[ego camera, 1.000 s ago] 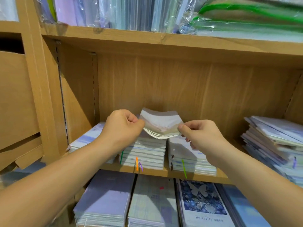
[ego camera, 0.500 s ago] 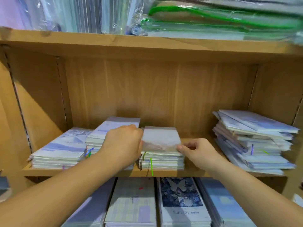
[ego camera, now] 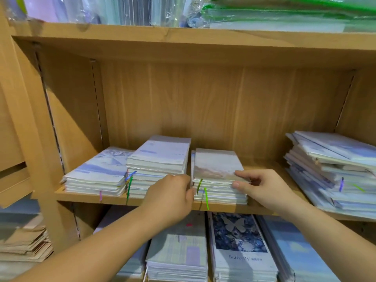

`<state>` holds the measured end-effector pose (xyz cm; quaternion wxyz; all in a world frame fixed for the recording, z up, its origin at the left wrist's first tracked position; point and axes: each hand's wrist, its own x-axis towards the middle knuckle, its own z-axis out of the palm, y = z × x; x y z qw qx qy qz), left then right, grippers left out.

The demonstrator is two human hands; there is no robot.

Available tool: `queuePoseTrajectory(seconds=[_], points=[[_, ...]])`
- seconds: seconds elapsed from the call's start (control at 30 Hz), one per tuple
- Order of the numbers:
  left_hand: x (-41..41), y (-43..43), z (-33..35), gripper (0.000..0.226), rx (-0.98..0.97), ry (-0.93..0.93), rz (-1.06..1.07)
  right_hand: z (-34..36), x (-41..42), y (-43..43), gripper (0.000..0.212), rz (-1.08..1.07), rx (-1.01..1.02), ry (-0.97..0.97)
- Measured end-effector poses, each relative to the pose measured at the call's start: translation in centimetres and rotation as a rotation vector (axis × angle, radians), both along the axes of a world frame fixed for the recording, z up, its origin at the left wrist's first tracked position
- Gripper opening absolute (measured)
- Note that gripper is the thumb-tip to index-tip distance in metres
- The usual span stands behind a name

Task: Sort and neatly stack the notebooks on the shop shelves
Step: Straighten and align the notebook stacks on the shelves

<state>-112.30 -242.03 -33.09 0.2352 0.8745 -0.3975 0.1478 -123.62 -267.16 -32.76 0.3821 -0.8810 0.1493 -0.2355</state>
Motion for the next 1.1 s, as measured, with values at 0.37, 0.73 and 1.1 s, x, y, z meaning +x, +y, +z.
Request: queuePoseTrajectory(seconds=[0.37,0.73,1.1], points=[[-0.2,-2.1,-1.4,0.023,-0.155,0.209,-0.073,0.4,0.0,0.6,0.036,0.068,0.178,0.06],[0.2,-2.9,-0.4,0.026,-0.035,0.124,-0.022,0.3,0.5,0.5,0.028,0.019,0.142,0.084],[0.6,-2.1,-1.0,0.053,0.002,-0.034,-0.057,0.3,0.8,1.5,0.011,0.012,0.073,0.069]])
